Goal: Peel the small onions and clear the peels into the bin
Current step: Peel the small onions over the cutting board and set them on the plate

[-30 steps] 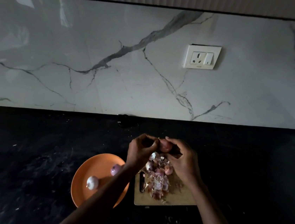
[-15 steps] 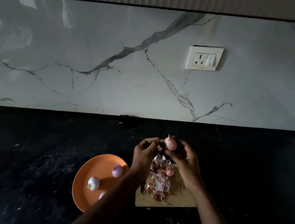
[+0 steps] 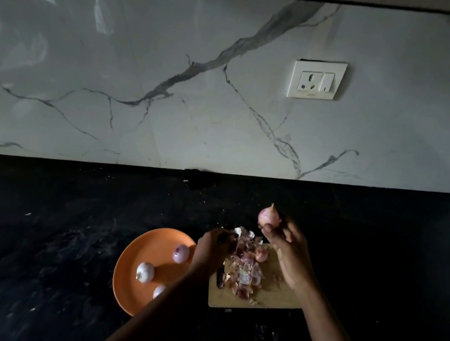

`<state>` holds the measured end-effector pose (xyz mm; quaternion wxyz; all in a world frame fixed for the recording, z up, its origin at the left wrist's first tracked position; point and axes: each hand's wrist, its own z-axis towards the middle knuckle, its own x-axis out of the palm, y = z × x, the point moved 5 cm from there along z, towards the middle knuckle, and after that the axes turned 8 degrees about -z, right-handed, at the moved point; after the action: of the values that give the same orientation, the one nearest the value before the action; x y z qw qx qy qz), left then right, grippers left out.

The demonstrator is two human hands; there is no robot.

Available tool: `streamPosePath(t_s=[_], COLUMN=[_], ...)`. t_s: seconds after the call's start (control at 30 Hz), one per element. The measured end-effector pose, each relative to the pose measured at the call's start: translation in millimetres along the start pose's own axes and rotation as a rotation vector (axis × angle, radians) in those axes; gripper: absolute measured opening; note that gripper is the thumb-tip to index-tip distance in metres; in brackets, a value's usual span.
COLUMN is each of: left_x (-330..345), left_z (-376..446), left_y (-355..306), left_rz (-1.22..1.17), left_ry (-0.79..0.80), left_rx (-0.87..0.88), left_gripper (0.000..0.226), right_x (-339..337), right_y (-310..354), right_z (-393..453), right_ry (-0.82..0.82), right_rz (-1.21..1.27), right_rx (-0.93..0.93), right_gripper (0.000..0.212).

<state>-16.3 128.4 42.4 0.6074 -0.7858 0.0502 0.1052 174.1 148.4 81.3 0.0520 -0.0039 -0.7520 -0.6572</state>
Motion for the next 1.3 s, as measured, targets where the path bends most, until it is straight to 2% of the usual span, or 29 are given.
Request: streamPosePath(t_s=[0.13,0.3,0.4,0.5,0.63,1.0,1.3], left_x=[3,3,4,-2,-7,-7,-8], left_z=[2,3,3,6,5,-4,-2], left_y=[8,-30,-49,-53,-56,-58,-52], left_rz=[-0.003,-0.168,-0.152,-0.139,-0.146,-0.291,-0.271], left_ry=[0.082,0.035,0.053,0.007,0.027,0.026,-0.012], left_rx=[-0.034,0.139,0.198,0.220,0.220,0.228,0.194], left_gripper=[0.026,0.025,0.034,0.019,0.005,0.016,0.008], right_x=[3,6,10,10,10,13,12], right_y=[-10,-8,0,5,6,10,6], right_z=[-6,-8,-9,-9,-9,-8,-4], right_ry=[0.042,0.006,0.042,0.064,0.073,0.055,0.092], right_rz=[-0.100,-0.160,-0.206,-0.266,-0.293,-0.242,-0.246], right_rx=[0.035,0.021,0.005,-0.035,-0.011,-0.026,-0.033], right_gripper=[0.044,0.047,0.050,0.048,0.040,0.037,0.036])
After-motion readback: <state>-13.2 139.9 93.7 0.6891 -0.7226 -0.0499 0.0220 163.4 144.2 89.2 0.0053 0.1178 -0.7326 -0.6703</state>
